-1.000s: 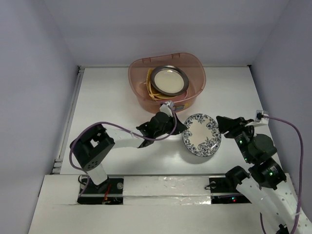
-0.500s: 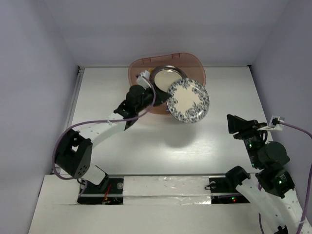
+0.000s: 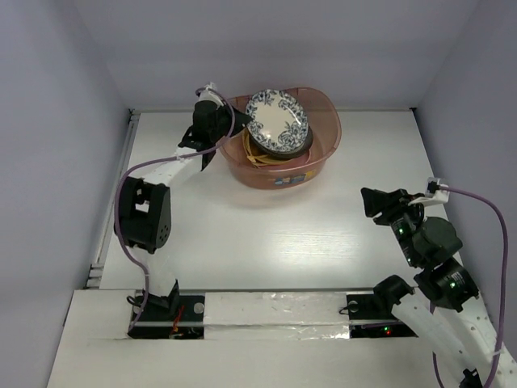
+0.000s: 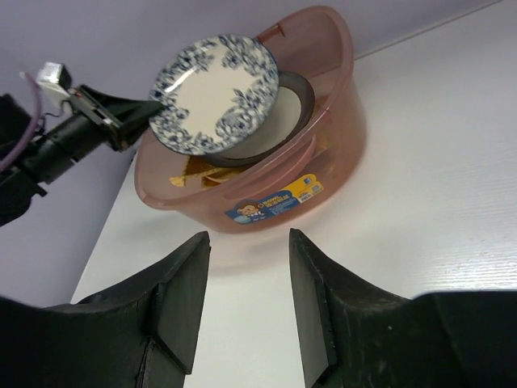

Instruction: Place the plates into the plastic bin on the countertop

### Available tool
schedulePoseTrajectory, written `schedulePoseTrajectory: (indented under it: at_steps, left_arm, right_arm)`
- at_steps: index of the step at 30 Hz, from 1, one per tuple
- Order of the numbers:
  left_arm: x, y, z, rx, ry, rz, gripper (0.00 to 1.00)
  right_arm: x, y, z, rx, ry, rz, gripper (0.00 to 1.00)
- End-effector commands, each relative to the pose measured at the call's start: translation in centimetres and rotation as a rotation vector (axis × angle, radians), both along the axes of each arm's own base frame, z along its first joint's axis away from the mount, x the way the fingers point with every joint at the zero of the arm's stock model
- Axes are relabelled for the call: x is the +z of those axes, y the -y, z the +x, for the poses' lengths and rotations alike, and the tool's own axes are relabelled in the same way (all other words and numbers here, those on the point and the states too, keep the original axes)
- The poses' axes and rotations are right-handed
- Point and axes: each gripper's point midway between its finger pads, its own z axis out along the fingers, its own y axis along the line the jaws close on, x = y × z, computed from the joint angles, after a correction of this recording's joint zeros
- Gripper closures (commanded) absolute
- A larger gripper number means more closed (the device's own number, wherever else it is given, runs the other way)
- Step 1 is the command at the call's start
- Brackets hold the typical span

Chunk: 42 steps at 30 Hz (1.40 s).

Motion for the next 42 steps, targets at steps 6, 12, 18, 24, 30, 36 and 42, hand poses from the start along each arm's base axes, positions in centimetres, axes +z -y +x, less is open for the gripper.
schedulePoseTrajectory:
  at_steps: [6,12,18,24,30,36,42]
  left_arm:
    - [3.5,1.3,1.4,-0.039,0.104,-0.031,1.0]
    - [0.6,-0.5,2.0,0.057,0.054,0.052,0.98]
    - [0.8,-2.8,1.7,0.15,0.069,0.137,0.39]
    - [5.7,-4.1,0.1,0.186,0.154,0.149,0.18]
    - [12.1,-4.8,-7.7,0.191,0.318,0.073,0.17]
    - [13.1,-7.5,-19.0,0.178,0.42,-0.041,0.01]
    - [9.6,-12.3,-24.8,0.269,0.347,0.006,0.01]
  right_arm:
    - [1.6,-1.3,0.6,0.055,0.041,-0.004,0.5]
    - [1.2,-1.5,0.6,0.063,0.034,-0.002,0.49]
    - [0.6,-1.8,1.2,0.058,0.006,-0.012,0.23]
    - [1.4,-1.6,1.1,0.052,0.026,0.003,0.03]
    - [3.8,-0.6,0.1,0.029,0.114,0.057,0.03]
    - [6.2,2.2,-2.2,-0.046,0.249,0.168,0.14]
    - [6.9,6.6,-6.0,-0.164,0.385,0.237,0.62]
